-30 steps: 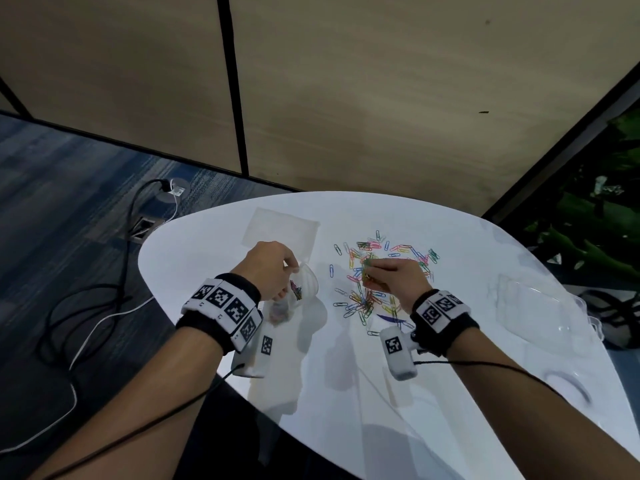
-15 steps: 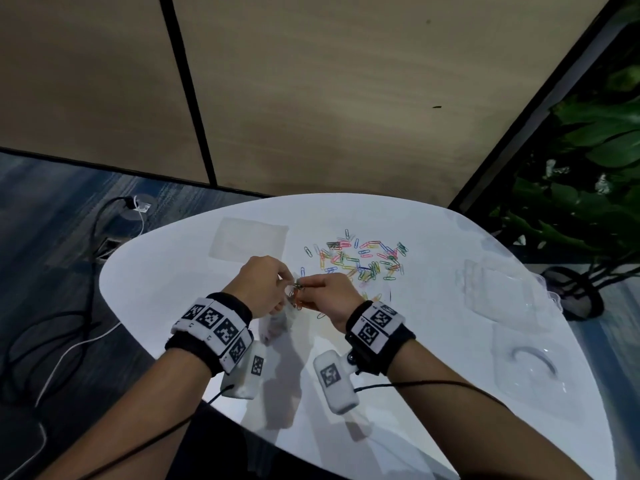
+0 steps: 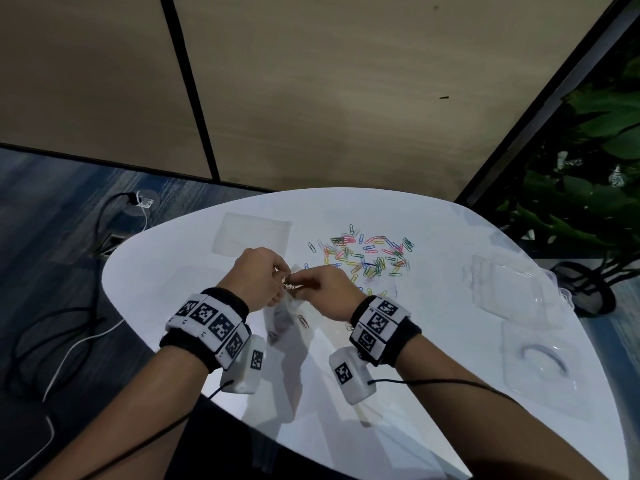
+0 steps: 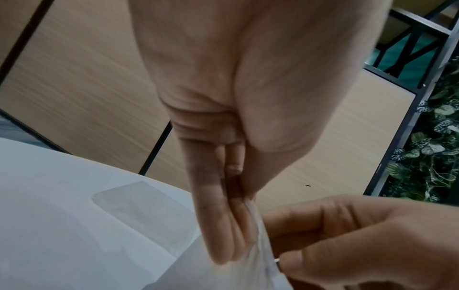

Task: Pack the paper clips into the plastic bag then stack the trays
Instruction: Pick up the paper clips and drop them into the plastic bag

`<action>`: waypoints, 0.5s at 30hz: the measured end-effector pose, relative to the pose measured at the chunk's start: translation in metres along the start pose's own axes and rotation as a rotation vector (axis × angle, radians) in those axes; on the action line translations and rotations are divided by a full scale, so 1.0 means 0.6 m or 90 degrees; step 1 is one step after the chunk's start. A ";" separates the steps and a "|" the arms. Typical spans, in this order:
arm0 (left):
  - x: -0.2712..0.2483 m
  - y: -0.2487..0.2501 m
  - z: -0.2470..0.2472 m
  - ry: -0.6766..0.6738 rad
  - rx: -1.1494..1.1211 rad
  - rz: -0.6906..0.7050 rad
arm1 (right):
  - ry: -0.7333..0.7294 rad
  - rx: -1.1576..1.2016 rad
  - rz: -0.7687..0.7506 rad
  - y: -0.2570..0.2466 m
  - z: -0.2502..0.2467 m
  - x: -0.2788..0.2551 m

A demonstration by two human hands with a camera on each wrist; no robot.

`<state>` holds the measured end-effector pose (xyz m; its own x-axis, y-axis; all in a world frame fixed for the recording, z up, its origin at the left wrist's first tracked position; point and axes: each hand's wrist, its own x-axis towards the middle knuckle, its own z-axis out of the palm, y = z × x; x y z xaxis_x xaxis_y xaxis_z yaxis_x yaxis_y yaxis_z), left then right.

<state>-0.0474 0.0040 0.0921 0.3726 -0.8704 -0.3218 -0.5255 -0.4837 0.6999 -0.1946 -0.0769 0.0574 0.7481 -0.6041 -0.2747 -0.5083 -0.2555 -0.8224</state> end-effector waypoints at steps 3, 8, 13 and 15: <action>0.002 -0.006 -0.006 0.011 -0.007 -0.010 | 0.019 0.110 -0.021 0.000 -0.032 0.001; 0.009 -0.020 -0.022 0.051 -0.029 -0.038 | 0.138 -0.220 -0.053 0.056 -0.054 0.012; 0.011 -0.036 -0.037 0.078 -0.060 -0.065 | -0.166 -0.617 -0.393 0.155 0.071 -0.032; 0.011 -0.039 -0.039 0.080 -0.062 -0.068 | -0.156 -0.709 -0.348 0.189 0.077 -0.037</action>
<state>-0.0148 0.0116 0.0886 0.5183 -0.7933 -0.3195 -0.4040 -0.5564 0.7261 -0.2489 -0.0577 -0.0532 0.9720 -0.0948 -0.2152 -0.1028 -0.9944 -0.0263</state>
